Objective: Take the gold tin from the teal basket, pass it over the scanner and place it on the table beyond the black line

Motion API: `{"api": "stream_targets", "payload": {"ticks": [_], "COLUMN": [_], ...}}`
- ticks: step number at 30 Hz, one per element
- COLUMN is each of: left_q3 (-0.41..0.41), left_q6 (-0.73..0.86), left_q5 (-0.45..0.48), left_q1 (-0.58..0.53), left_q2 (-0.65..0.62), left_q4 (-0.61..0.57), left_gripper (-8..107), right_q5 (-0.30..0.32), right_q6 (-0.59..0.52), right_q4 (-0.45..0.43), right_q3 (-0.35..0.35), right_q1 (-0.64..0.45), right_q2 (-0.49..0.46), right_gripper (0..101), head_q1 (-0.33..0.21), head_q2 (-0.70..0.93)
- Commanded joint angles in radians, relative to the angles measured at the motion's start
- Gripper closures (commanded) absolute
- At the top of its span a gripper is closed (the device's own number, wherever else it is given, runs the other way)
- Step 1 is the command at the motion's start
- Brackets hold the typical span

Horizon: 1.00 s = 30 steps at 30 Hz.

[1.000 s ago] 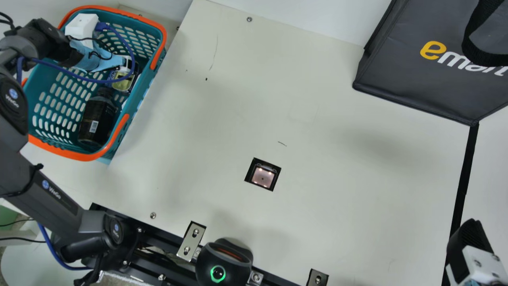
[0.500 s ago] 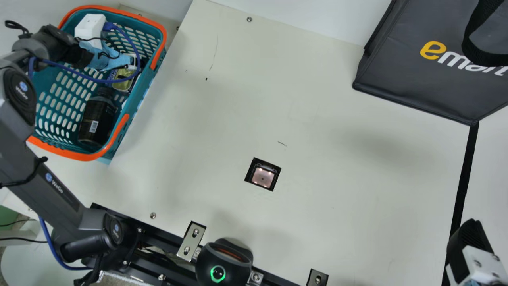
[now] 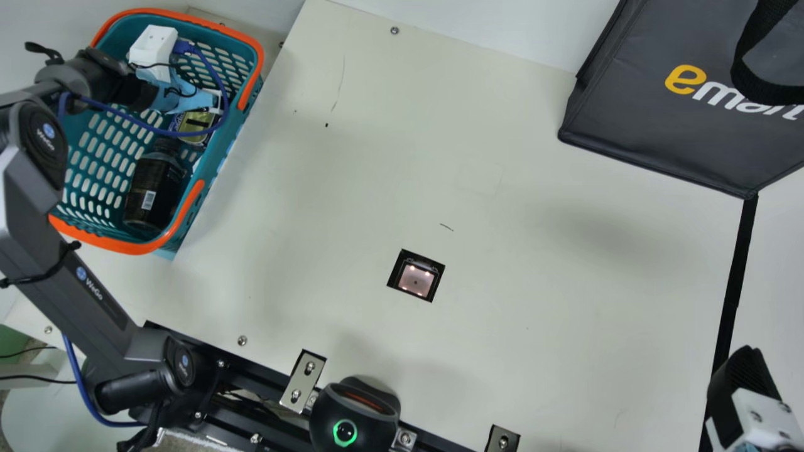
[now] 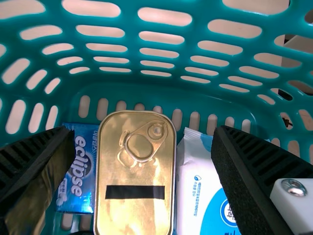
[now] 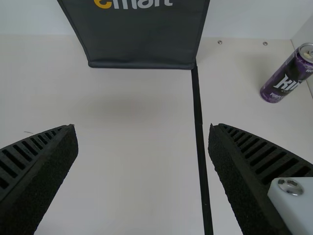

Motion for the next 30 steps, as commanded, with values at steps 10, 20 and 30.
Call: {"api": "stream_targets", "payload": {"ticks": [10, 20, 30], "left_q3": [-0.008, -0.020, -0.023], "left_q6": [0.017, 0.034, 0.036], "left_q5": [-0.027, -0.045, -0.049], "left_q1": [-0.013, -0.020, -0.023], "left_q2": [0.028, 0.051, 0.061], "left_q4": [-0.007, -0.010, 0.000], "left_gripper": [9, 9, 36], "right_q5": [0.000, 0.000, 0.000], "right_q6": [0.000, 0.000, 0.000], "right_q4": [0.000, 0.000, 0.000], "right_q3": [0.000, 0.000, 0.000], "right_q1": [0.000, 0.000, 0.000], "right_q2": [0.000, 0.000, 0.000], "right_gripper": [6, 6, 6], "head_q1": [-0.029, -0.029, -0.029], "head_q2": [0.004, 0.004, 0.004]}}
